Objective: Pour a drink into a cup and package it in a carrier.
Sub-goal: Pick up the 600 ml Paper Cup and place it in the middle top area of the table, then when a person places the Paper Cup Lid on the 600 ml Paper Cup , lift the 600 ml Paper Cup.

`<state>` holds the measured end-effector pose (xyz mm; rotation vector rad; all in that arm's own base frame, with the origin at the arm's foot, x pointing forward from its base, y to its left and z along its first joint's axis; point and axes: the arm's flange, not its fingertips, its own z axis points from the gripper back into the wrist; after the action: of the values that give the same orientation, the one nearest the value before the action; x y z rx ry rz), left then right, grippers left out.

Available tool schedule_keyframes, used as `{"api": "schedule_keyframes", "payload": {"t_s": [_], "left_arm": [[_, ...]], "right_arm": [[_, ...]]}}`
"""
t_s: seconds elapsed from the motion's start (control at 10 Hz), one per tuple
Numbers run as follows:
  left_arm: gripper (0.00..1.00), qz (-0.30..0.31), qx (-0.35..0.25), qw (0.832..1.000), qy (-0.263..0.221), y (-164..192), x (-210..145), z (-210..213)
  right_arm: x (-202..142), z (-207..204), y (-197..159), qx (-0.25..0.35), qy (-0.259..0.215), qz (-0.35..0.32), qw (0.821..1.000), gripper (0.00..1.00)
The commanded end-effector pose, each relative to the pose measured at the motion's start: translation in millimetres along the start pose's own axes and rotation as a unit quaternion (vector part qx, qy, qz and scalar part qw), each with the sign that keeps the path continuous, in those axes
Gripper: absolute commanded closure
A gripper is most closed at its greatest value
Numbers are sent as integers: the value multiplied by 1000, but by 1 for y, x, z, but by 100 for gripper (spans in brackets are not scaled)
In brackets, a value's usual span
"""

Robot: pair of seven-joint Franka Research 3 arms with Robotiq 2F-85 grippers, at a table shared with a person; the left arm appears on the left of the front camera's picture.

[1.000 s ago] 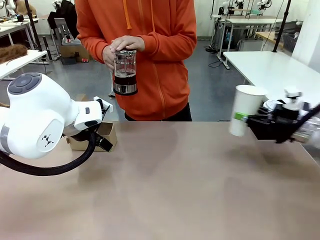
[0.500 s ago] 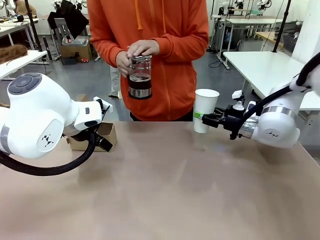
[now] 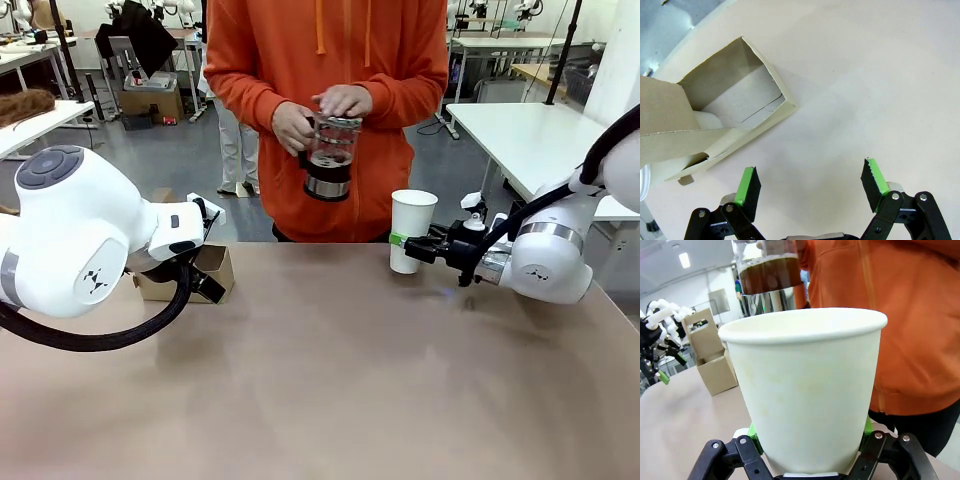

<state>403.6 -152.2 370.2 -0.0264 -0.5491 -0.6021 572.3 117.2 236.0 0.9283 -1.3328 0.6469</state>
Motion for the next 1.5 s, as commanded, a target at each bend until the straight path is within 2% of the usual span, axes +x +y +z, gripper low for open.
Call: {"api": "schedule_keyframes", "payload": {"t_s": [0.0,1.4], "left_arm": [[0,1,-1,1000,-1,0,0,0],[0,1,-1,1000,-1,0,0,0]], "right_arm": [[2,-1,2,1,-1,0,1000,19],[2,-1,2,1,-1,0,1000,19]]}}
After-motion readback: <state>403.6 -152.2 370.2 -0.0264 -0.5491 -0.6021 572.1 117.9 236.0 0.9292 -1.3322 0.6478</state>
